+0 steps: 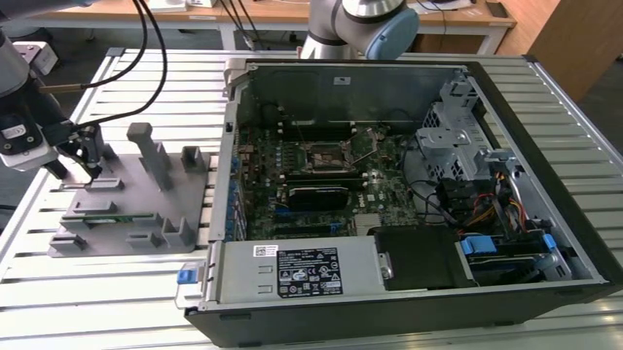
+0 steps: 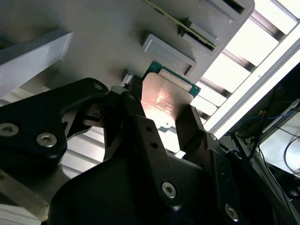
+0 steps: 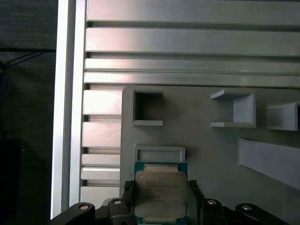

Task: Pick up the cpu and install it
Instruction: 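Pick up the cpu and move it towards the insertion slot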

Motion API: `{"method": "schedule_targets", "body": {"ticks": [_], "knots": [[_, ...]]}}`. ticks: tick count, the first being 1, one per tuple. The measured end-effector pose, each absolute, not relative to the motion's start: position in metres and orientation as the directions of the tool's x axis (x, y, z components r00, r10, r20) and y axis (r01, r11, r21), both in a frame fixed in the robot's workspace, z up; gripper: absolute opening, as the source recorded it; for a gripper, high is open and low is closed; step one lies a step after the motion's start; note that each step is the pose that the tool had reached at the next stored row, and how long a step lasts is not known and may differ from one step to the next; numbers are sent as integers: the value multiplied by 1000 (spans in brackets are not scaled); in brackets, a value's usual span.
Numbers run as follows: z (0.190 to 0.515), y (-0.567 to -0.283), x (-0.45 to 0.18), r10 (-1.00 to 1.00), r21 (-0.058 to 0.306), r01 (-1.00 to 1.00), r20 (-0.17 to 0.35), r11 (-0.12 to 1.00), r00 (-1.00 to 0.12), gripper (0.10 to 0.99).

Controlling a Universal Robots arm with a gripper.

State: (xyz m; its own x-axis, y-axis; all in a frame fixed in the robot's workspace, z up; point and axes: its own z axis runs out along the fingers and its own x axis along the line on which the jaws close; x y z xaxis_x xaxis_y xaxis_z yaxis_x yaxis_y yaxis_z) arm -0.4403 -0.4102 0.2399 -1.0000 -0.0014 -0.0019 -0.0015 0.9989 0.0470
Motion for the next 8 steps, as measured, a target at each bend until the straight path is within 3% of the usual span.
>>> {"method": "schedule_targets", "body": {"ticks": [8], "knots": [[245, -410, -440, -1, 47, -2, -2, 999, -1000, 529]]}}
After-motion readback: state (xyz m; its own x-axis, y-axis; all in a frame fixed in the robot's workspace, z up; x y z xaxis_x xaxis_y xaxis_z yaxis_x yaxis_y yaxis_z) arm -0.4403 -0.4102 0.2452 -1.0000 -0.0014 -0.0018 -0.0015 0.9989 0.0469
